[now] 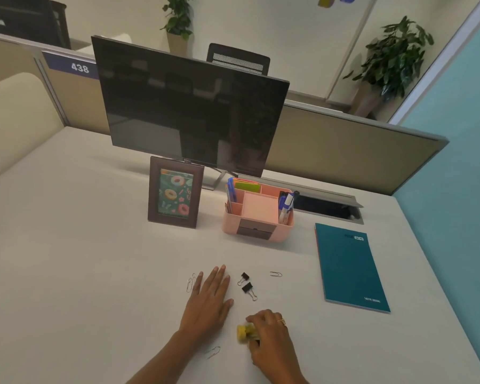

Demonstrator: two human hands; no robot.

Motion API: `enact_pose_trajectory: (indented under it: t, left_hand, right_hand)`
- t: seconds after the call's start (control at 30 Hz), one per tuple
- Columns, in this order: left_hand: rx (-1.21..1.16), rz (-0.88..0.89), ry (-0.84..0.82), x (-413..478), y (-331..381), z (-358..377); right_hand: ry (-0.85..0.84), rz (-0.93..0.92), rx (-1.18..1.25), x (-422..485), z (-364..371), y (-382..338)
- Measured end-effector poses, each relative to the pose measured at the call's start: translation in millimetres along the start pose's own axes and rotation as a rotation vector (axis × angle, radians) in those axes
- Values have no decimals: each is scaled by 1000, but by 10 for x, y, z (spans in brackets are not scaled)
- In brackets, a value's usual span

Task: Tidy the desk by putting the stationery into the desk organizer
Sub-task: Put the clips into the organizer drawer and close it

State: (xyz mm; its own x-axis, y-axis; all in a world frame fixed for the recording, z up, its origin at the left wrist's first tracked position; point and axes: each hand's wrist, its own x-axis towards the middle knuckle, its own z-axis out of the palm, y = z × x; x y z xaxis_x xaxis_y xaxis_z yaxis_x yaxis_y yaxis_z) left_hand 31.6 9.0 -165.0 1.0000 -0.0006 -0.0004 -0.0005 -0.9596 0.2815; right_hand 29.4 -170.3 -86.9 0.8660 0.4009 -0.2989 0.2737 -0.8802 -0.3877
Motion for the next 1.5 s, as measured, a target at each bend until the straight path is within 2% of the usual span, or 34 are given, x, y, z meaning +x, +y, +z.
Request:
enact_pose_trajectory:
  t: [0.13, 0.23, 0.47, 0.57, 0.73, 0.93, 1.07, 1.33, 1.5]
  left_hand:
    - [-205, -13, 91, -135, 253, 22]
    - [-397, -123, 141, -143, 415, -54]
    - [-884, -447, 278, 190, 662, -371]
    - [-992, -477, 308, 442, 655, -565]
    - [-998, -453, 332, 880, 572, -893]
    - [-906, -397, 347, 1376, 473, -1179]
    - [-870, -375, 324, 1641, 460, -1312]
    - [-791, -424, 98, 1981, 437, -1287]
    - [-788, -433, 72, 2030, 465, -1295]
  right_hand:
    - [77, 25, -13, 92, 57, 44]
    - [156, 107, 71, 197, 49, 50]
    - [273, 327, 555, 581, -228, -146]
    - [324, 369, 687, 769, -439, -235]
    - [445, 338, 729, 1123, -804, -372]
    - [474, 284, 746, 1635, -1137, -502]
    - [441, 293, 722, 1916, -1263, -570]
    - [333, 372, 733, 2212, -1263, -568]
    - [312, 367, 730, 2280, -1304, -535]
